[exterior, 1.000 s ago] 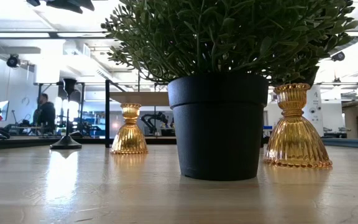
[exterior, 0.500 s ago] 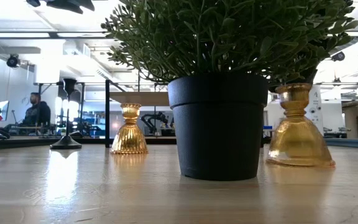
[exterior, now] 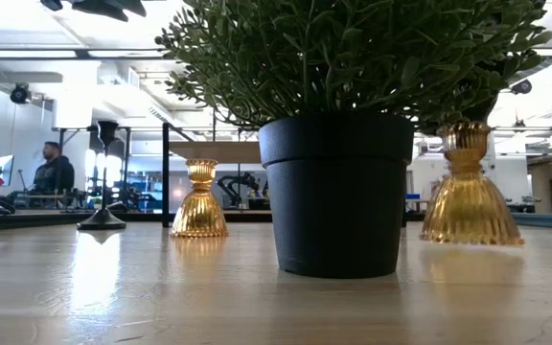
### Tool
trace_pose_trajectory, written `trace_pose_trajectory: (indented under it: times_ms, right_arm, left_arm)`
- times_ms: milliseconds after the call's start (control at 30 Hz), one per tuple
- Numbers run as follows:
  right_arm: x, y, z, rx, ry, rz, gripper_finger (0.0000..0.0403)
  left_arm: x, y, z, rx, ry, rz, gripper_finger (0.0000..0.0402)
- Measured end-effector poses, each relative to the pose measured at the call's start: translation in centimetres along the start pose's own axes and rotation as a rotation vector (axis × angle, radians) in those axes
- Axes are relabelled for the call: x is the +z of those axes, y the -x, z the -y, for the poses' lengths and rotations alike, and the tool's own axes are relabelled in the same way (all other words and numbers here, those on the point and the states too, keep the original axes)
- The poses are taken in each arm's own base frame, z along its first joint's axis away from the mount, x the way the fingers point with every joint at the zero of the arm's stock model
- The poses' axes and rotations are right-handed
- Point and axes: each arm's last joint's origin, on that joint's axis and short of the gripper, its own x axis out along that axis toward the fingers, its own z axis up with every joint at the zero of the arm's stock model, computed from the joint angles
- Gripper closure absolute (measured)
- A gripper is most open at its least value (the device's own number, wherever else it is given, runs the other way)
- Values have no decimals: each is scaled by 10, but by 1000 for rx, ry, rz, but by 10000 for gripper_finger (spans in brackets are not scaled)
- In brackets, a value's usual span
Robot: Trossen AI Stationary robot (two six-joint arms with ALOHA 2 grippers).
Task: Pick & Place candle stick holders
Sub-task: Put the right orange glass candle holder on the shelf
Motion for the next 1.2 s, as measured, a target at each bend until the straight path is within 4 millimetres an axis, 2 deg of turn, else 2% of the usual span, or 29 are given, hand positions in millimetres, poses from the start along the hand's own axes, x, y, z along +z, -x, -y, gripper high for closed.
trace_pose_trajectory:
  times_ms: [200,400,500,700,933,1200]
  right_arm:
    - [17,38,2,-43,35,-22,388]
    - [45,95,9,-66,108,25,388]
    - [60,122,24,-79,122,89,388]
    - [78,163,72,-132,48,193,388]
    - [89,192,111,-170,24,256,388]
    - [103,205,134,-202,47,182,388]
  left_arm:
    - [0,0,1,-1,4,0,183]
    - [0,0,1,-1,4,0,183]
    - [0,0,1,-1,4,-1,183]
    - [0,0,1,-1,4,-1,183]
    - [0,0,0,4,11,2,183]
    - [0,-1,0,9,11,4,183]
